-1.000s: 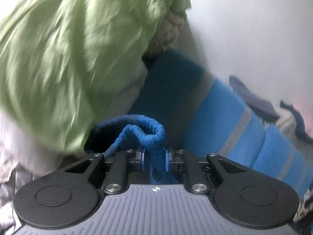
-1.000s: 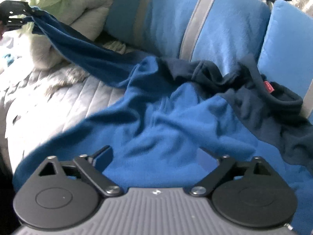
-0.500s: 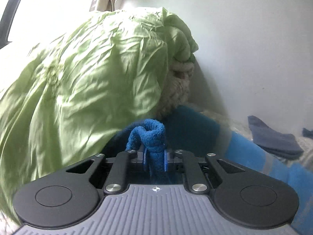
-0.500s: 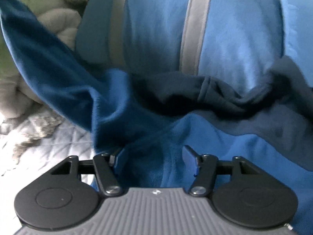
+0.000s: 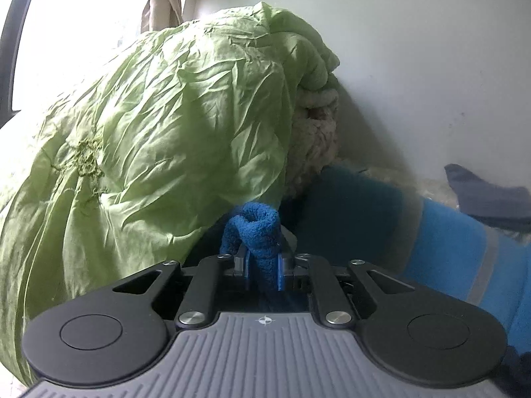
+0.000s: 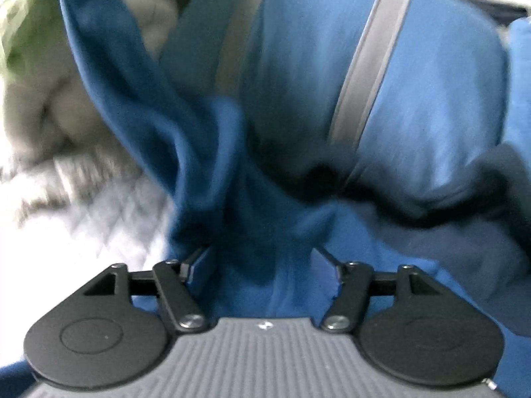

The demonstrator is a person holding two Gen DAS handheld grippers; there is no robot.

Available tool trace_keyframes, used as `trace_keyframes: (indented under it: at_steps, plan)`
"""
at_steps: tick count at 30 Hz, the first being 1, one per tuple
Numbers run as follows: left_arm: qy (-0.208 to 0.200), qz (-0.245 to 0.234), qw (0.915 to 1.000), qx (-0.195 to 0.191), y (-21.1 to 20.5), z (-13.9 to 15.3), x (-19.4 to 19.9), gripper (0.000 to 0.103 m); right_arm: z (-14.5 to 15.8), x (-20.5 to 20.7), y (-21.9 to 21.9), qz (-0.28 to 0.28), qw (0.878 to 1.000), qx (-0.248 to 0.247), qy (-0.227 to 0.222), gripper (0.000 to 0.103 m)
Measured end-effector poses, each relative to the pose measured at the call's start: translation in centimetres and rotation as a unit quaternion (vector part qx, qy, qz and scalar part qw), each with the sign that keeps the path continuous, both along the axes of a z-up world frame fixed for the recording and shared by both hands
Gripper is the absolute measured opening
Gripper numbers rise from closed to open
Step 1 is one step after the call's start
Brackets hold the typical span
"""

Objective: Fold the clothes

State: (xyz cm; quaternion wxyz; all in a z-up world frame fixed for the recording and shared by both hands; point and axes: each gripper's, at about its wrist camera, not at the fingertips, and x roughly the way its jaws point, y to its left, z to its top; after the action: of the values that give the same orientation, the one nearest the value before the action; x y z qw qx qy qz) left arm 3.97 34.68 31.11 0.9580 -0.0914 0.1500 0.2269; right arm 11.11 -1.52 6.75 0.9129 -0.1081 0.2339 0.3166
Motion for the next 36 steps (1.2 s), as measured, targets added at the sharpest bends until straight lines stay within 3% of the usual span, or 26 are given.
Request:
trace_keyframes:
  at_steps: [3,5,8,9,11,12,13,15,23,25,26,27,29,34,35,36]
  plan:
    - [-0.001,0.001,0.9999,-0.014,0.4,0.0,-0.2,0.014,1.0,-3.0,1.5,0.011,0.997,-0.012,-0.07,0.084]
    - [-0.004,-0.002,0.9997,-0.022,0.6,-0.1,-0.4,0.014,1.0,-3.9,3.6,0.003,0.994,-0.046,-0.103,0.085]
    - [-0.006,-0.006,0.9996,-0.025,0.7,0.0,-0.7,0.014,0.5,-2.9,6.4,-0.033,0.992,-0.082,-0.095,0.082]
    - [-0.004,-0.005,0.9996,-0.026,0.7,0.0,-0.7,0.014,0.1,-2.2,7.2,-0.041,0.992,-0.096,-0.076,0.066]
    - [0.003,0.001,0.9996,-0.027,0.8,0.1,-0.6,0.014,-0.9,-1.2,7.7,-0.035,0.989,-0.142,-0.033,0.044]
    - [0.008,0.002,0.9996,-0.027,0.9,0.0,-0.6,0.014,-1.0,-1.2,7.3,-0.028,0.988,-0.148,-0.031,0.036]
    - [0.012,0.002,0.9996,-0.025,0.9,-0.1,-0.5,0.014,-1.0,-1.4,6.9,-0.021,0.988,-0.15,-0.034,0.036]
    - [0.02,0.002,0.9996,-0.021,1.0,-0.4,-0.3,0.014,-1.0,-1.6,6.0,-0.007,0.987,-0.154,-0.04,0.026]
    - [0.02,0.009,0.9985,-0.05,1.3,-0.6,0.3,0.014,-1.0,-2.6,2.4,0.049,0.982,-0.168,-0.065,0.025]
    - [0.014,0.002,0.9986,-0.05,1.0,-0.1,0.1,0.014,-1.1,-2.9,1.6,0.063,0.98,-0.172,-0.072,0.036]
    - [0.01,-0.001,0.9987,-0.049,0.8,0.1,0.0,0.014,-1.0,-3.2,1.4,0.072,0.979,-0.172,-0.079,0.046]
    - [0.007,-0.004,0.9989,-0.047,0.5,0.3,-0.1,0.014,-1.0,-3.6,1.4,0.081,0.978,-0.172,-0.088,0.069]
    - [0.001,-0.007,0.999,-0.043,0.2,0.6,-0.2,0.014,-0.8,-4.3,1.5,0.084,0.977,-0.158,-0.112,0.083]
    - [-0.027,-0.017,0.9986,-0.043,-0.5,1.0,-0.6,0.014,-0.2,-4.9,3.4,0.091,0.976,-0.133,-0.149,0.077]
    - [-0.036,-0.021,0.9982,-0.043,-0.7,1.1,-0.7,0.014,-0.5,-4.7,4.4,0.089,0.974,-0.143,-0.149,0.07]
    - [-0.045,-0.026,0.9977,-0.043,-1.0,1.4,-0.8,0.014,-0.8,-4.5,5.5,0.086,0.973,-0.156,-0.147,0.045]
